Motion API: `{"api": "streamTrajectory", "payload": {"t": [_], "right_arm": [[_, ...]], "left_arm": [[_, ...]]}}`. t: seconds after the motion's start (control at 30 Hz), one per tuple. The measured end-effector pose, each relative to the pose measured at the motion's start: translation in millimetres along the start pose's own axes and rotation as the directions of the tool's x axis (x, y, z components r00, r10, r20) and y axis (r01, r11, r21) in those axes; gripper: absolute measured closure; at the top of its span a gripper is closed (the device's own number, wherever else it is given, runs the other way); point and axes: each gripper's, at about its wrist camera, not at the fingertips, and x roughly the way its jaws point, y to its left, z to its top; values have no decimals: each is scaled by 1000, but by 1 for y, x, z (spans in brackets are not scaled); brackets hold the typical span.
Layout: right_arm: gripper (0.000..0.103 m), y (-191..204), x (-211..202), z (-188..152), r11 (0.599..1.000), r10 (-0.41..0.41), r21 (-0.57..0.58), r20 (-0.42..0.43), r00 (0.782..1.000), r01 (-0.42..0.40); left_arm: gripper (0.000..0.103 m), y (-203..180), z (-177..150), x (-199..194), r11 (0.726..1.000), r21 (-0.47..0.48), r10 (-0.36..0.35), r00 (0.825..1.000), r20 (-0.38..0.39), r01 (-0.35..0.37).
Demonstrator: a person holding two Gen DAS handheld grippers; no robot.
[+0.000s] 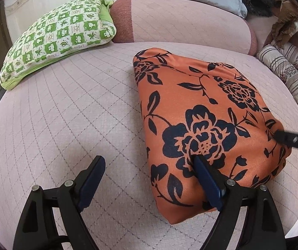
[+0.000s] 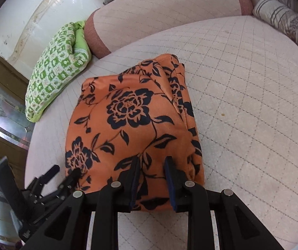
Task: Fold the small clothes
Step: 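Tuck and press the folded dress end with both grippers into a compact bundle, then press the sides of the orange bundle inward with both grippers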
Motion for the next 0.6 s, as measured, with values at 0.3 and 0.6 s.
{"api": "streamTrajectory", "payload": {"t": [0.3, 0.6], "right_arm": [[75, -7, 7, -12, 1000, -2, 25, 11, 1000, 1], [72, -8, 2, -5, 998, 14, 54, 56, 998, -17]], "left_arm": [[16, 1, -3, -3, 1000, -16, 13, 1000, 6, -13], [15, 0, -4, -7, 1000, -22, 4, 1000, -3, -4]]}}
